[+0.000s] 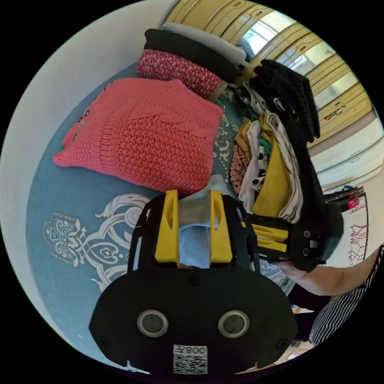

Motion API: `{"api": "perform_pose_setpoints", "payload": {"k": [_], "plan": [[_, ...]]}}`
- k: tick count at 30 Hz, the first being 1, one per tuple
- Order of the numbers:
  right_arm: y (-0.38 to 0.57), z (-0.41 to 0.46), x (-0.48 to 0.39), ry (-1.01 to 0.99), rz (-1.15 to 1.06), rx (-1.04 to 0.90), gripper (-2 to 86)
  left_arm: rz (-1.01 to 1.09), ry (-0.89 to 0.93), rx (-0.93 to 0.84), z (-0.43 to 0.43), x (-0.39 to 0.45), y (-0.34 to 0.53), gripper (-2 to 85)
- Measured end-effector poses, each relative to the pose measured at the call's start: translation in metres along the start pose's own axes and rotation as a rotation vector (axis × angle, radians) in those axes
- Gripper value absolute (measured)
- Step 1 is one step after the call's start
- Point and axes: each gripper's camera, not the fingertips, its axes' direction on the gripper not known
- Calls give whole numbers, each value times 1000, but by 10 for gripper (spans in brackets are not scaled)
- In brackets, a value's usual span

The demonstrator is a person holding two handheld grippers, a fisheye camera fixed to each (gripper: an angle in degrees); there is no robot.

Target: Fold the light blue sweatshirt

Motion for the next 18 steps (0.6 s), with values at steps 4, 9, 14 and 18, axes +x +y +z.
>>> {"api": "perform_pose_setpoints", "payload": {"k": [4,9,14,18], "plan": [[0,8,1,-17,2,-1,16,53,-85,-40,-3,19,-11,53],[5,-2,10,-131,31,59,10,38,9,93,-48,26,3,34],[15,-38,15,-258,26,199,8,-13,160,251,-103,20,26,30],[21,-78,12,-480,-55,333,8,-43,280,414,-163,16,62,29]]}}
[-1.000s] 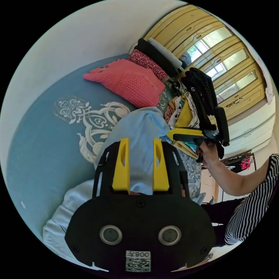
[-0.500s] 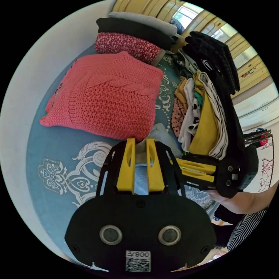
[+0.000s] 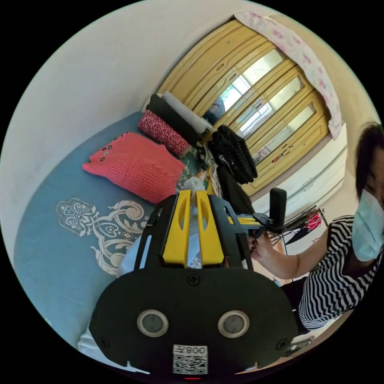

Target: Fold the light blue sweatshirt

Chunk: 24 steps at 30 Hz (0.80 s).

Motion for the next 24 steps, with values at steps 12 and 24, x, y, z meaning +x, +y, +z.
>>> {"api": "perform_pose_setpoints", "payload": {"k": [12,24], "plan": [[64,74,-144,-658,-385,-316,9,-288,-6,397,-221,86,180,29],[173,225,-122,-631,-421,-823,17,-990,-286,621,-255,153,399,66]]}}
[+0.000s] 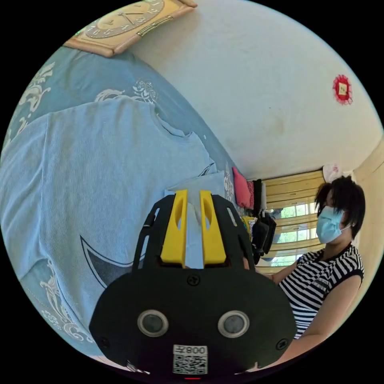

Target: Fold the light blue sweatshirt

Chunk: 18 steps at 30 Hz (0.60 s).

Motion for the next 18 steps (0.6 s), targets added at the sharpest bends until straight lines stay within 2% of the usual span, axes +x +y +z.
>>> {"api": "perform_pose_setpoints", "payload": {"k": [2,5,7,10,13,16,18], "plan": [[1,-17,22,45,38,38,22,28,0,-28,2,15,10,79],[-17,-29,60,75,85,72,36,106,-62,-170,29,51,13,105],[-42,-16,81,59,74,31,46,189,-155,-316,62,79,11,108],[-68,15,95,46,47,-56,40,259,-299,-406,90,103,13,69],[-81,36,105,6,68,-104,15,244,-473,-388,87,115,17,21],[-97,36,96,-100,4,-37,6,181,-514,-282,50,121,23,17],[-113,50,87,-140,-45,-83,4,124,-554,-197,19,124,28,25]]}}
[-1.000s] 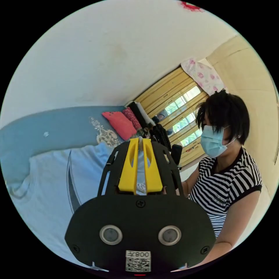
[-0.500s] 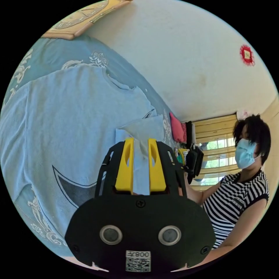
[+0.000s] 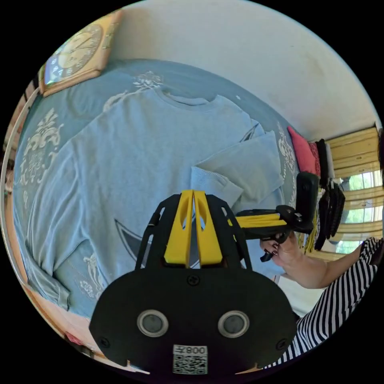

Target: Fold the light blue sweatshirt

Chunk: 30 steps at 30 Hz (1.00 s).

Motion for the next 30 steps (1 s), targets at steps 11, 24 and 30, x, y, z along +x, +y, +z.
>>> {"api": "perform_pose_setpoints", "payload": {"k": [11,24,30], "plan": [[3,-5,63,-91,85,-58,13,53,-15,-192,12,26,1,103],[4,-112,116,51,172,137,39,-401,274,-3,-54,-117,58,69],[19,-201,141,373,267,302,73,-327,177,128,-71,-112,58,99]]}}
